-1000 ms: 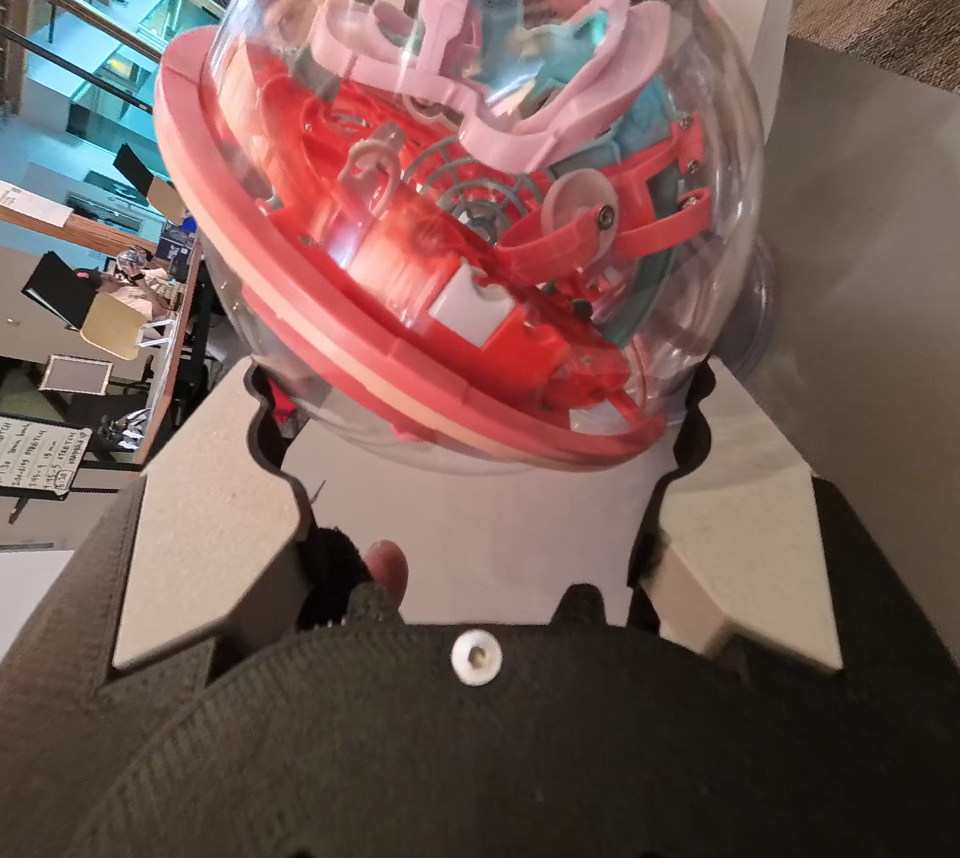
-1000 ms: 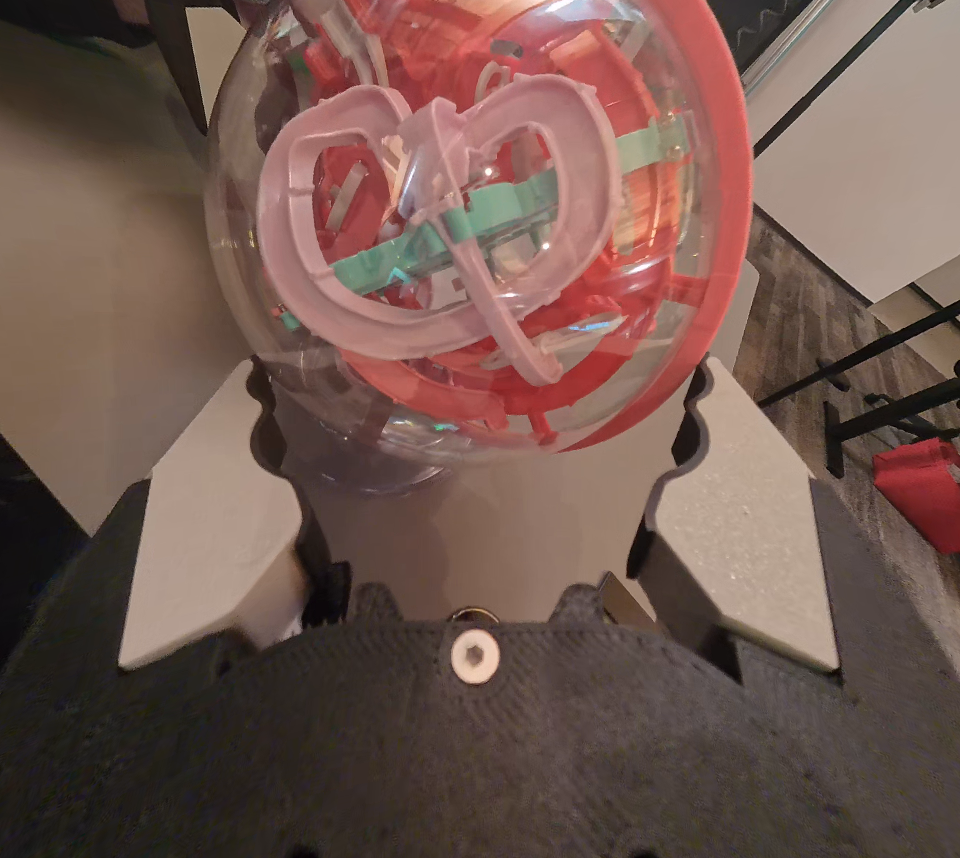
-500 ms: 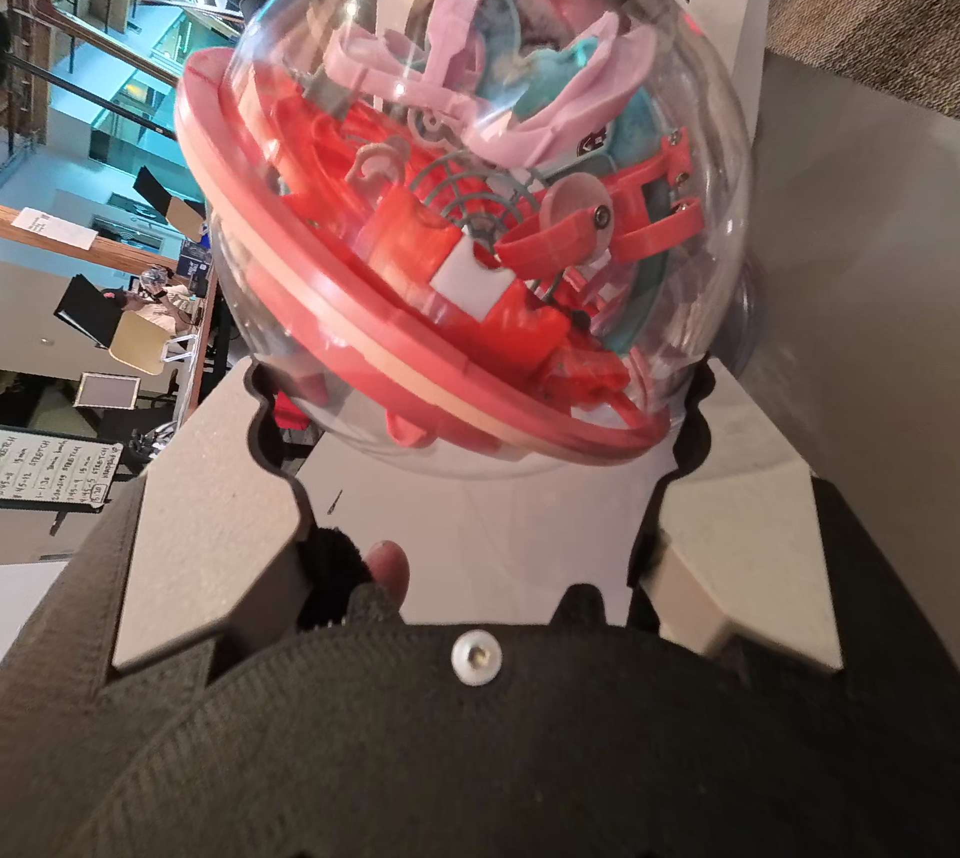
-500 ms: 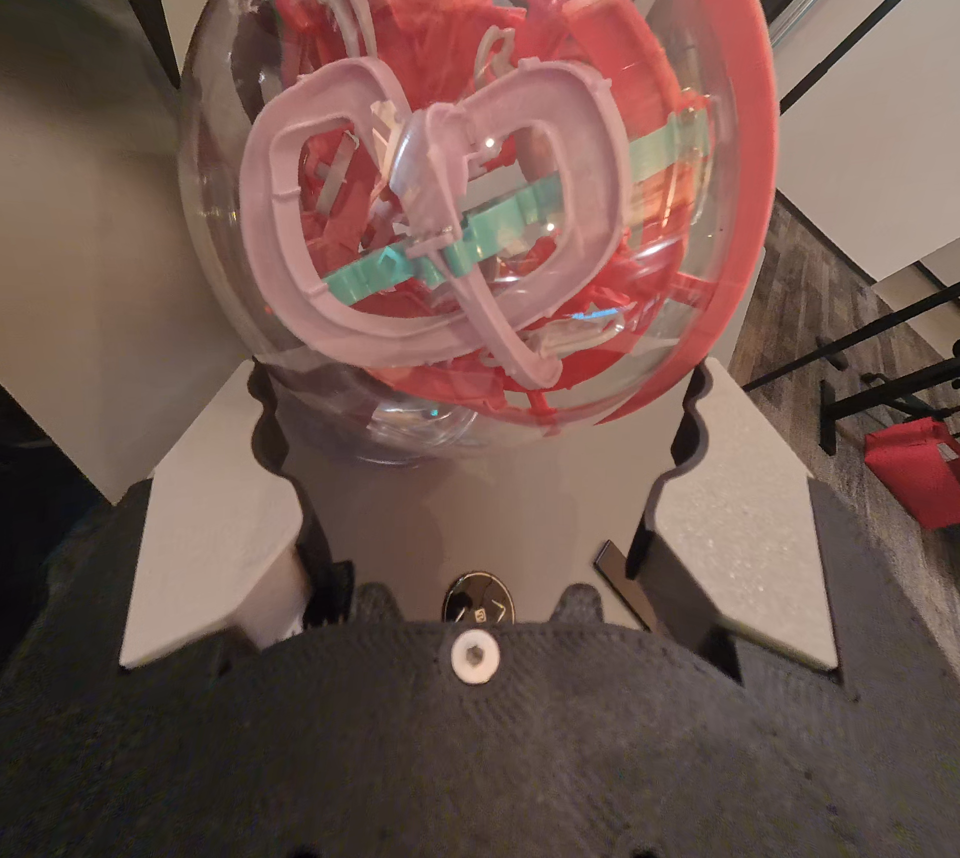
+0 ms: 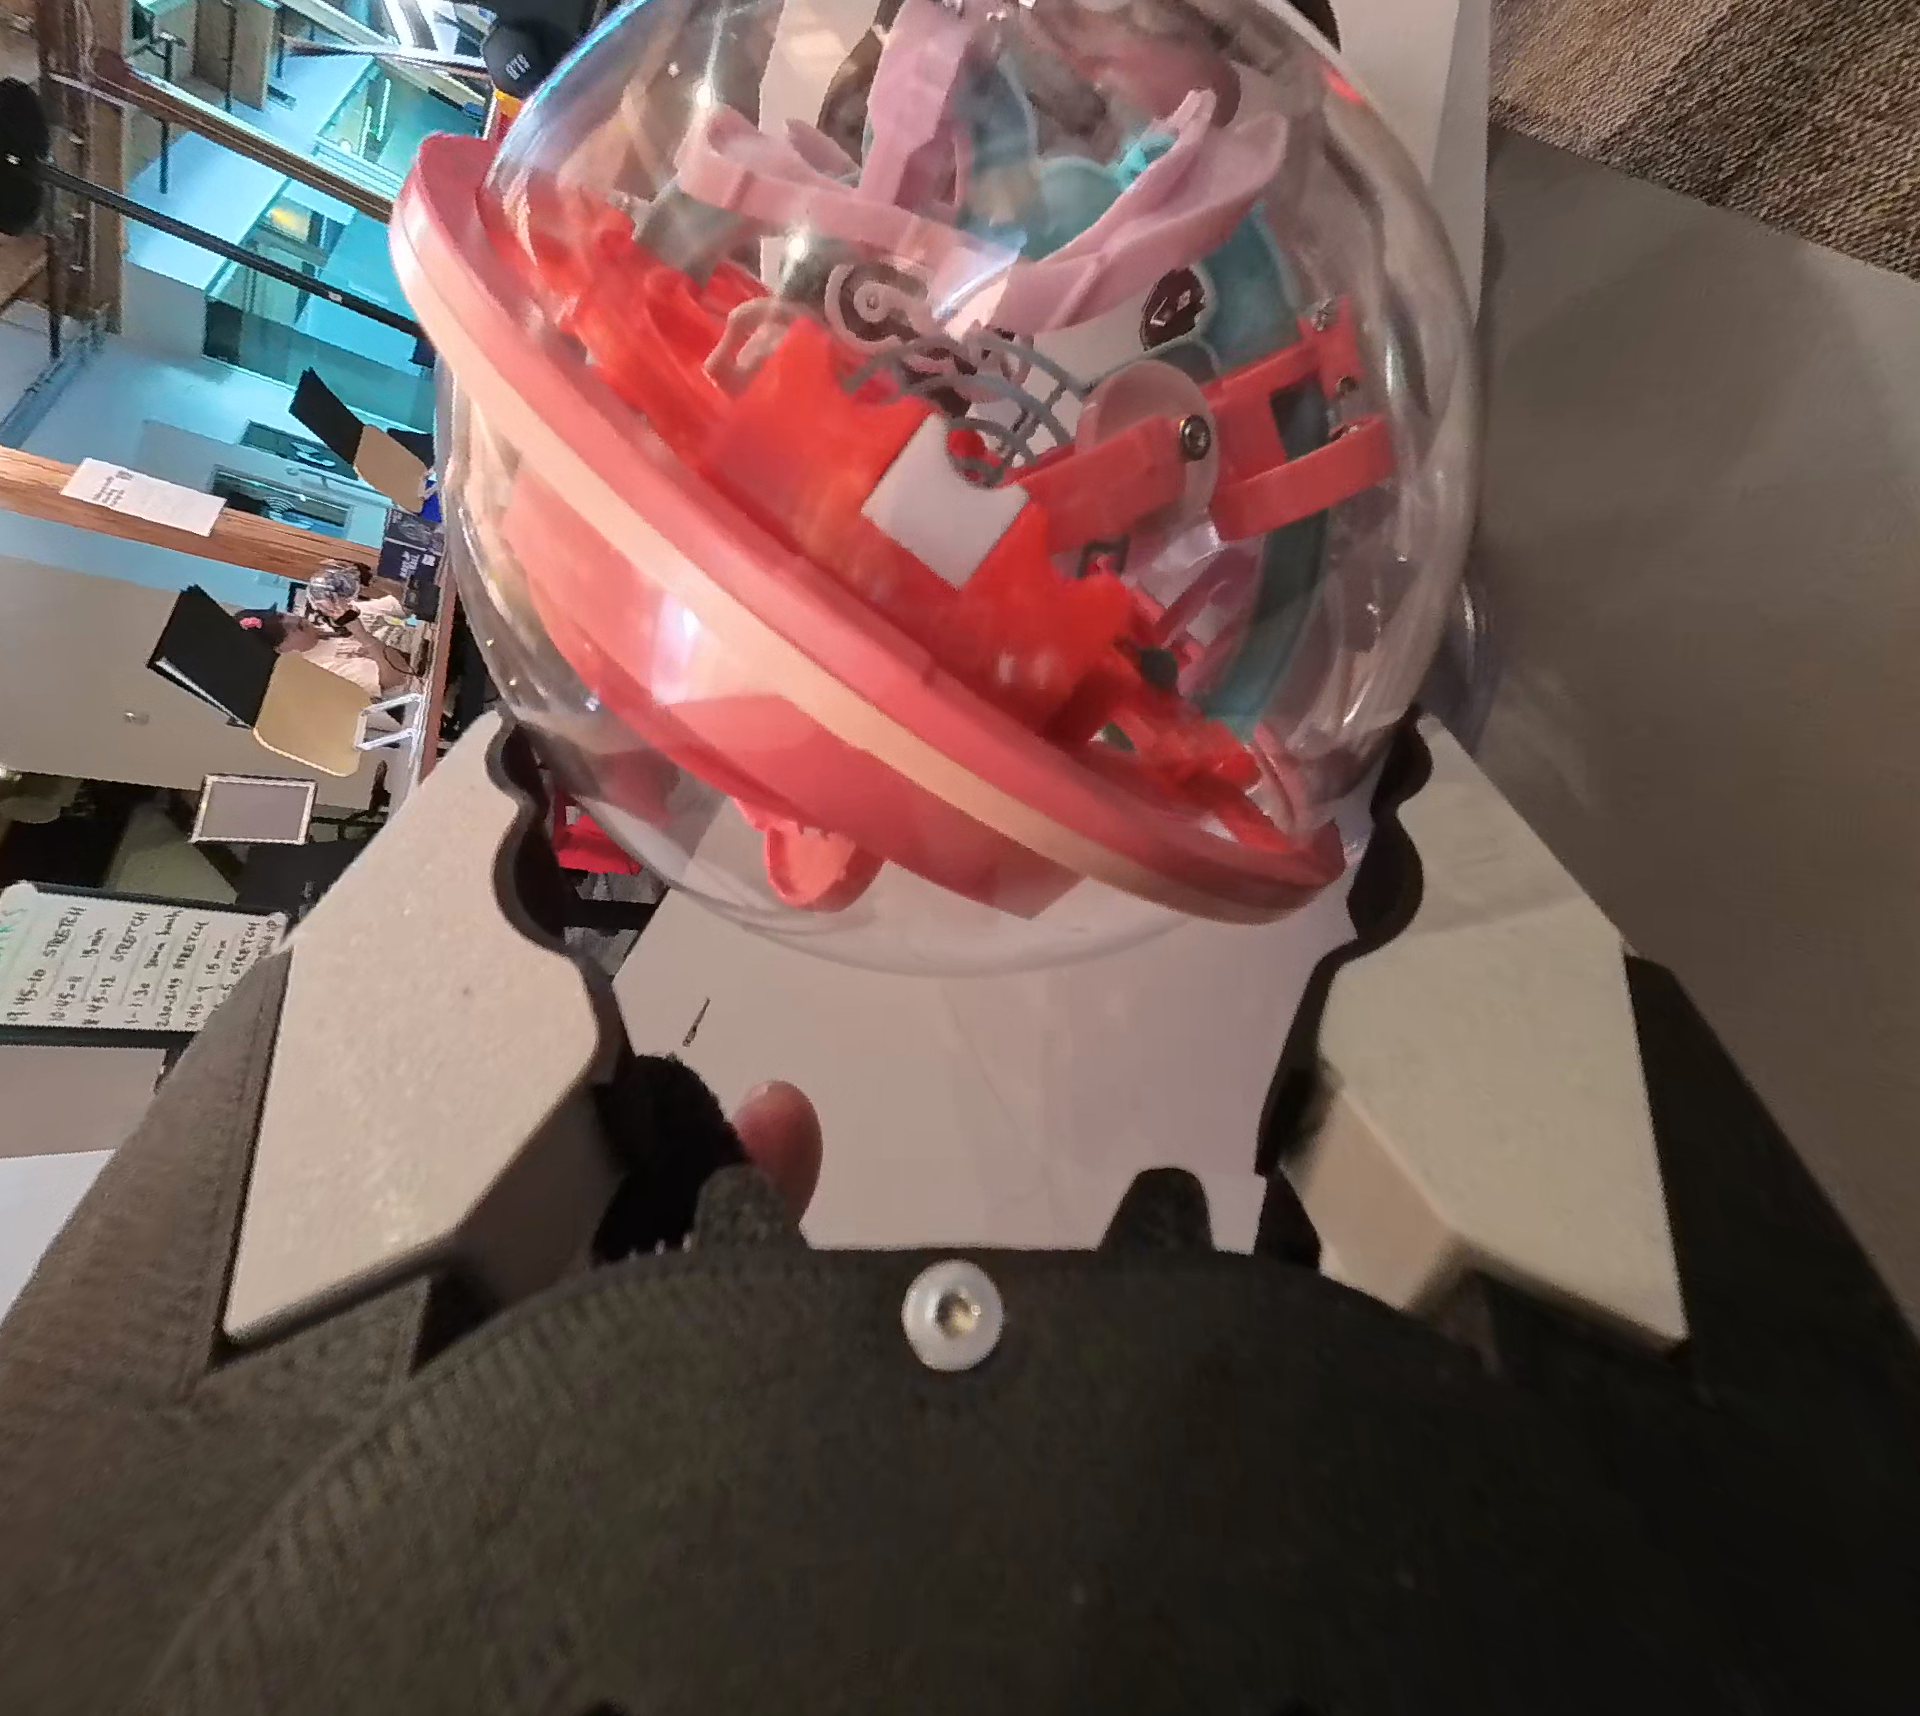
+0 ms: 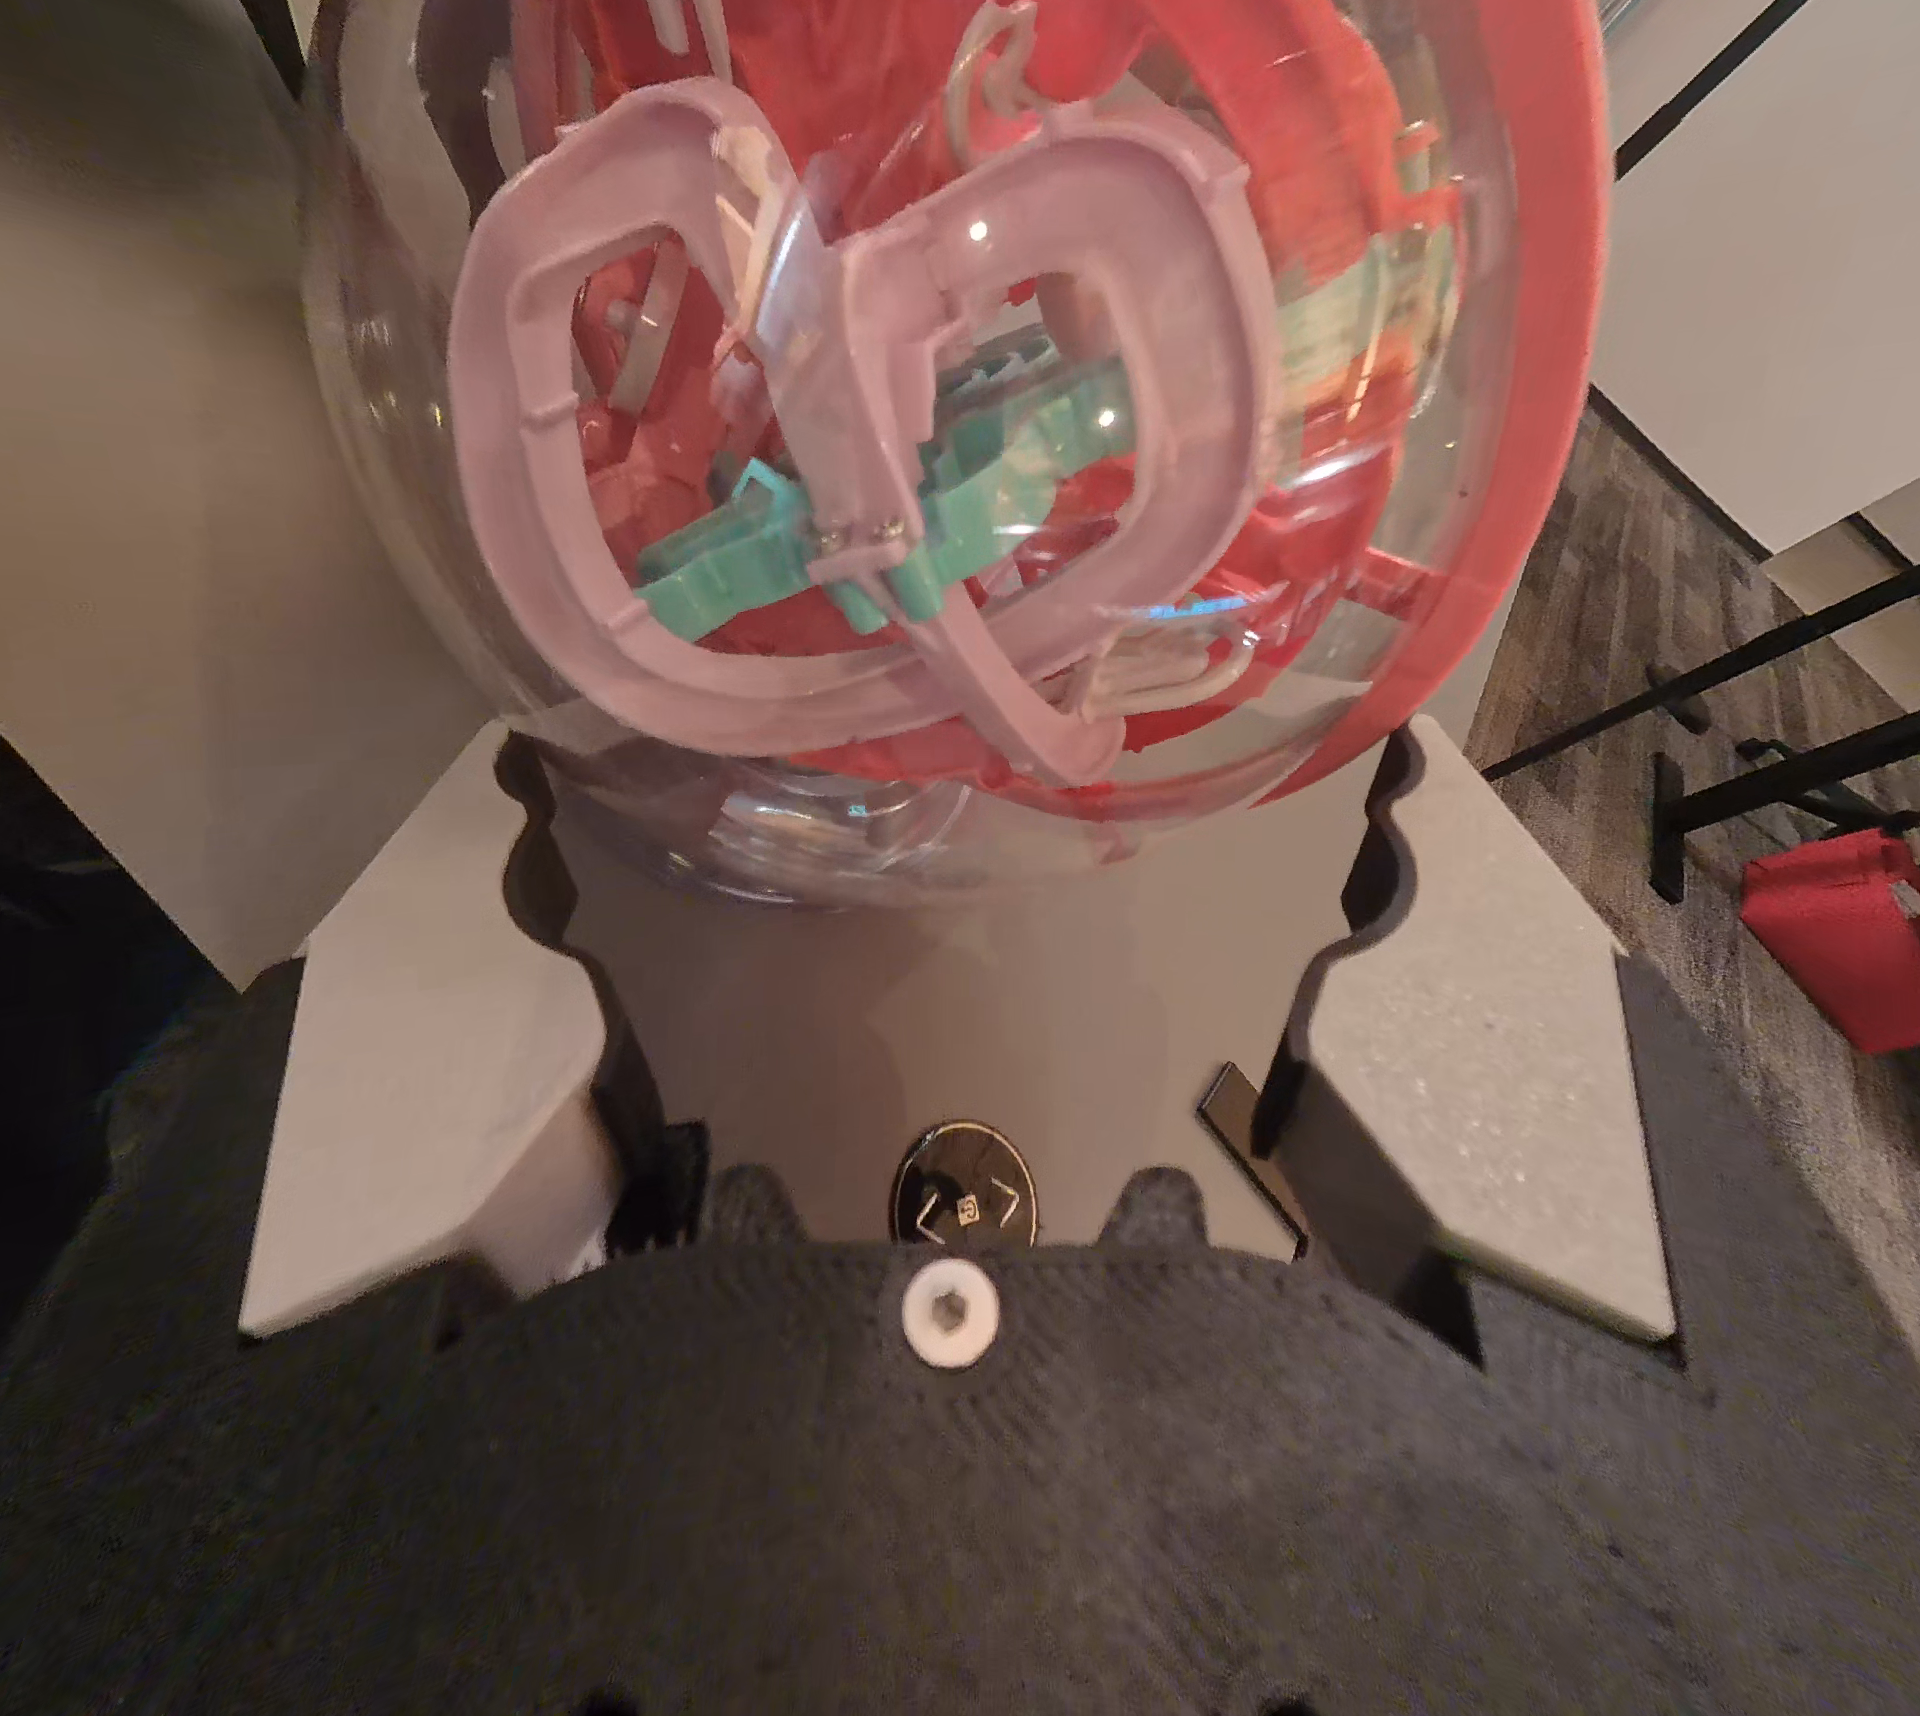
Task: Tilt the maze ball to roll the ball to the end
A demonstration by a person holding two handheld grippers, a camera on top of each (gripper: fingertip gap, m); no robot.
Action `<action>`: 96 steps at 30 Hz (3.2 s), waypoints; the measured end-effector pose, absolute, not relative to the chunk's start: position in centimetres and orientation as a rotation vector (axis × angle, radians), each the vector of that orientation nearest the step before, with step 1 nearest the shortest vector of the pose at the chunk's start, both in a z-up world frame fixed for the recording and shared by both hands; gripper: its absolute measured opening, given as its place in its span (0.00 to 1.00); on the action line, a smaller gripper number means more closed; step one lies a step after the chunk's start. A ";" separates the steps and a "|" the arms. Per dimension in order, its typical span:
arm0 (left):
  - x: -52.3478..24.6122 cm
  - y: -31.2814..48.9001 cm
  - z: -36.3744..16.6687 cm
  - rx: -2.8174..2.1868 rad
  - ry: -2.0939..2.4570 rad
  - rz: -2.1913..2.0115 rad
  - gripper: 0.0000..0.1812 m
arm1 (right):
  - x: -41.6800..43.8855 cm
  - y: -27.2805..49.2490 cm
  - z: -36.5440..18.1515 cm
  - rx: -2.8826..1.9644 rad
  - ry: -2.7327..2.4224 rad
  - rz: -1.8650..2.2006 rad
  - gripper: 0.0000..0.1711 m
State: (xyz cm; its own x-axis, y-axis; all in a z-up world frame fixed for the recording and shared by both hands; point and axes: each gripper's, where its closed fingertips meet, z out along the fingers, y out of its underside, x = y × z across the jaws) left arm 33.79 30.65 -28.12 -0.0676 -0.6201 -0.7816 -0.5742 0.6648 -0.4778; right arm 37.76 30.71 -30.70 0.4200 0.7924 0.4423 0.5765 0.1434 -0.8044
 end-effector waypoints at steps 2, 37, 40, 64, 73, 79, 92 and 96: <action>33.9 30.6 -28.1 -0.966 1.731 -0.049 0.83 | 37.8 30.7 -30.8 -1.542 -1.262 0.235 0.88; 35.0 29.2 -27.6 -0.932 1.772 -0.037 0.84 | 38.1 30.5 -31.9 -1.593 -1.270 0.243 0.88; 35.1 29.1 -27.5 -0.935 1.777 -0.040 0.84 | 38.0 30.5 -32.0 -1.593 -1.264 0.256 0.88; 36.3 28.4 -27.2 -0.933 1.810 -0.082 0.86 | 38.3 30.3 -32.5 -1.607 -1.228 0.323 0.89; 36.5 28.2 -26.9 -0.933 1.813 -0.098 0.86 | 38.4 30.0 -32.2 -1.620 -1.222 0.331 0.89; 36.6 27.8 -26.6 -0.936 1.820 -0.110 0.86 | 38.3 29.7 -32.1 -1.638 -1.223 0.339 0.89; 36.7 27.3 -25.8 -0.952 1.824 -0.134 0.87 | 38.3 29.1 -31.4 -1.645 -1.208 0.364 0.88; 36.7 27.1 -25.5 -0.962 1.829 -0.149 0.87 | 38.2 28.9 -31.1 -1.649 -1.200 0.384 0.88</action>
